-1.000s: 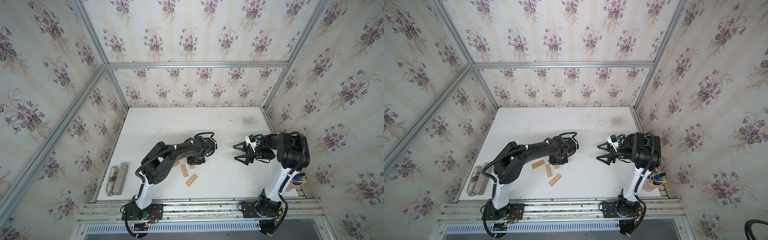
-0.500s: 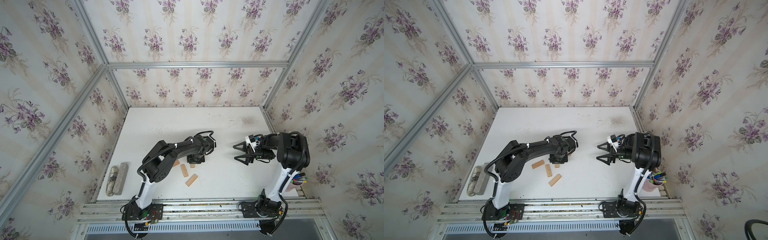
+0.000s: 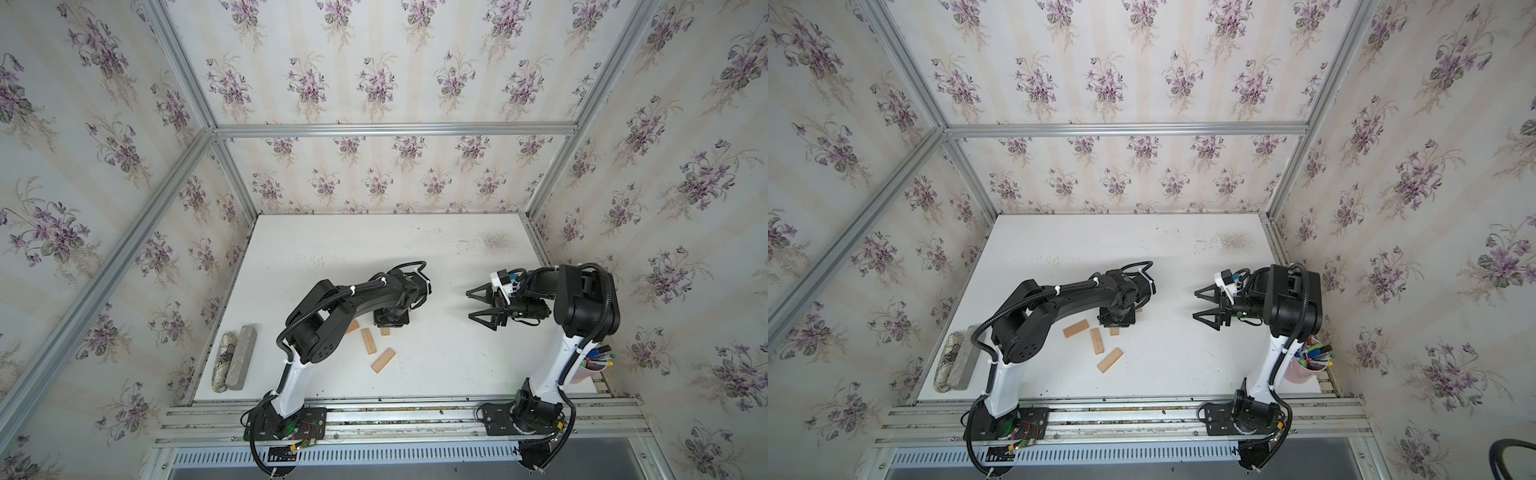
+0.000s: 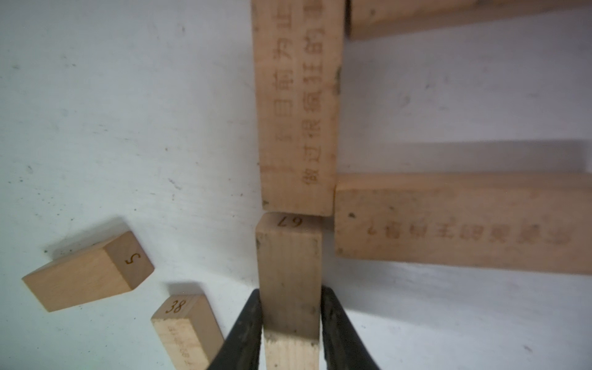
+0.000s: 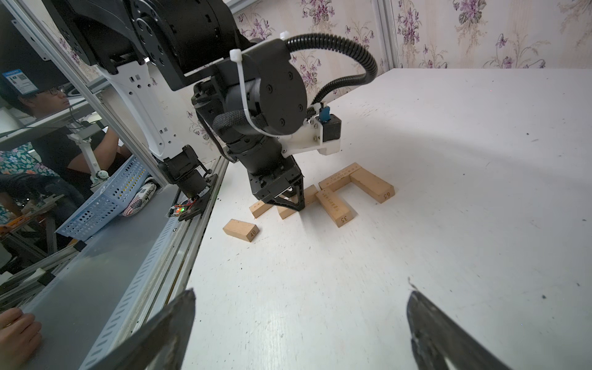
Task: Assemble the number 8 with building blocks
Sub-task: Assemble the building block at the center of the board.
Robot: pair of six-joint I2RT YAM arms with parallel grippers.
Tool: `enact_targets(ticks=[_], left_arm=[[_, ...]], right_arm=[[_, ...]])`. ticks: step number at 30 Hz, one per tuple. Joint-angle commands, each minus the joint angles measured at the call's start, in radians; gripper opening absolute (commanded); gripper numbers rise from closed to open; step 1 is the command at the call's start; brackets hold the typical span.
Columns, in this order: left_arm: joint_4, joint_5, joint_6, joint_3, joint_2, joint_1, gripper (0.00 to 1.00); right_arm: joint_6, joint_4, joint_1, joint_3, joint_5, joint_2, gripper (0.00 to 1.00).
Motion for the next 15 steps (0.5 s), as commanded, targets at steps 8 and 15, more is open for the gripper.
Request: enact_targets(ticks=[8,15], left_arm=[[-0.003,-0.008,0.019,0.011,-0.004,0.003,0.49],[-0.013,-0.018,0.021,-0.014,-0.082,0.002,0.54]], right_arm=[[-0.401,-0.028,0.001,0.004,-0.034,-0.001,1.0],[-0.402,-0.028,0.0,0.004,-0.034,0.0,1.0]])
